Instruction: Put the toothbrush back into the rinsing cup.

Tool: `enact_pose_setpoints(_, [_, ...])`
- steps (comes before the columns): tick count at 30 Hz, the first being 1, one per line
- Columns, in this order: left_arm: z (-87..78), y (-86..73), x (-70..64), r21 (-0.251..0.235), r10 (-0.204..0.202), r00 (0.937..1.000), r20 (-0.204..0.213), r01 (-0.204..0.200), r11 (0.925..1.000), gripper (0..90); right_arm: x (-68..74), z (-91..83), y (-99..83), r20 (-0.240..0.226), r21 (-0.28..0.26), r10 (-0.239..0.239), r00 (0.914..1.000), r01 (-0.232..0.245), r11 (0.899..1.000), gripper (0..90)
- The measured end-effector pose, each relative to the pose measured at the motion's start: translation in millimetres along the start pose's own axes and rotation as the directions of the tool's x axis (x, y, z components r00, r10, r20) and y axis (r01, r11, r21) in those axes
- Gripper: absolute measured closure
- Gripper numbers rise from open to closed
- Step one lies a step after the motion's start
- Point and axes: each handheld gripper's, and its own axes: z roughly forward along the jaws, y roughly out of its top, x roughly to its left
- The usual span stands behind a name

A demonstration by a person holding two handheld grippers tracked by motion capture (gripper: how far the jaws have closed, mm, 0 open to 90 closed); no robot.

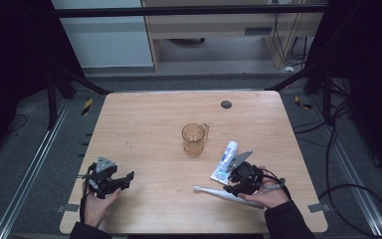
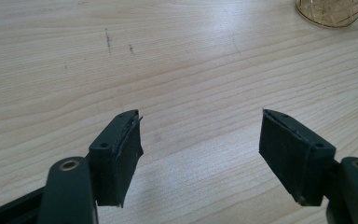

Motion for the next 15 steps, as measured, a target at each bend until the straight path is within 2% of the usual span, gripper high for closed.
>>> enact_pose_setpoints(15, [0.4, 0.0, -0.2, 0.002, 0.000, 1.0000, 0.000, 0.000, 1.0000, 29.2, 2.5, 13.8, -4.4, -0.036, 0.034, -0.007, 0.9993, 0.008, 0.999, 59.8])
